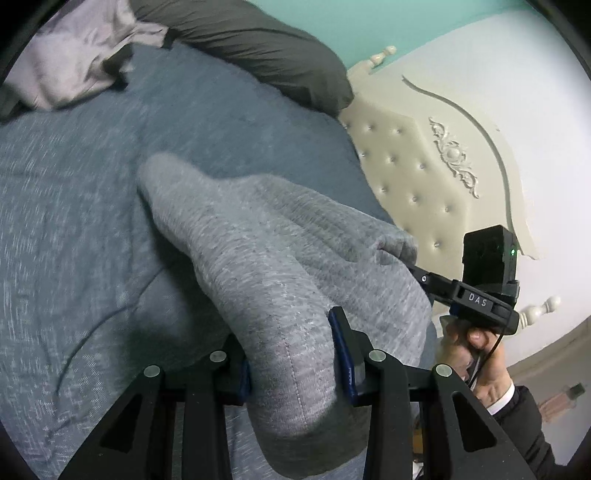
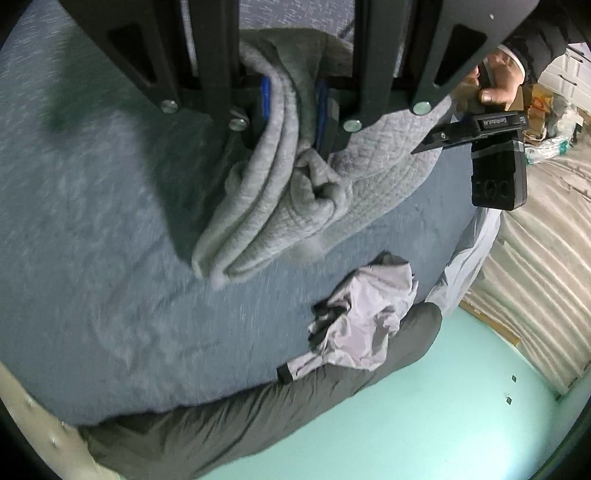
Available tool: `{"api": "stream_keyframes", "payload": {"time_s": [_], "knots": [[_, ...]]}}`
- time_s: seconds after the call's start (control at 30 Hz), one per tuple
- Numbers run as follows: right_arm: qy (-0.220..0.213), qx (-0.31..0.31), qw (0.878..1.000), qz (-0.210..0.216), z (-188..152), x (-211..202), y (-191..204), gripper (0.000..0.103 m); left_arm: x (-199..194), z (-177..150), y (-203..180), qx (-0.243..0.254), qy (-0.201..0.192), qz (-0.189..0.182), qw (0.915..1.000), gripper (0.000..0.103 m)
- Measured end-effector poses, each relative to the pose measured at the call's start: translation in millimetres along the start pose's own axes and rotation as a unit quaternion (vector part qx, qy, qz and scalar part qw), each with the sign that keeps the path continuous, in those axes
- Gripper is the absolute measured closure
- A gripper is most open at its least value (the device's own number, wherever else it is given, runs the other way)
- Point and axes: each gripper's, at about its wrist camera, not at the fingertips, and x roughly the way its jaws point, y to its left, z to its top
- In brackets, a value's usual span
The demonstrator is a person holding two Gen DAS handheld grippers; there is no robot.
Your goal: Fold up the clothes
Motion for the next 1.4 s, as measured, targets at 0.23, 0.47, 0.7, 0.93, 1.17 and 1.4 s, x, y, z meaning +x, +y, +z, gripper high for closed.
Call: {"api": "stream_keyframes", "payload": {"time_s": [0.23, 0.47, 0.7, 0.93, 1.17, 1.4], "knots": [[-0.035, -0.010, 0.999, -0.022, 25, -68, -13, 0.086, 24, 24, -70, 0.033, -0.007, -0.016, 0.9993, 0.065], [-0.074, 0.006, 0.996, -0.051, 32, -144, -69, 0.086, 85, 37, -147, 0.068, 0.000, -0.032, 0.9971, 0.065], [-0.113, 0.024, 0.990, -0.083, 34, -214, -143, 0.086, 163, 52, -226, 0.102, 0.015, -0.044, 0.9937, 0.065], [-0.156, 0.024, 0.980, -0.120, 54, -276, -203, 0.086, 223, 71, -290, 0.135, 0.007, -0.054, 0.9893, 0.065], [-0.201, 0.016, 0.967, -0.156, 62, -311, -254, 0.086, 282, 74, -343, 0.171, -0.017, -0.049, 0.9839, 0.065], [-0.190, 0.055, 0.962, -0.188, 24, -294, -331, 0.086, 373, 32, -325, 0.147, 0.030, -0.034, 0.9881, 0.065]]}}
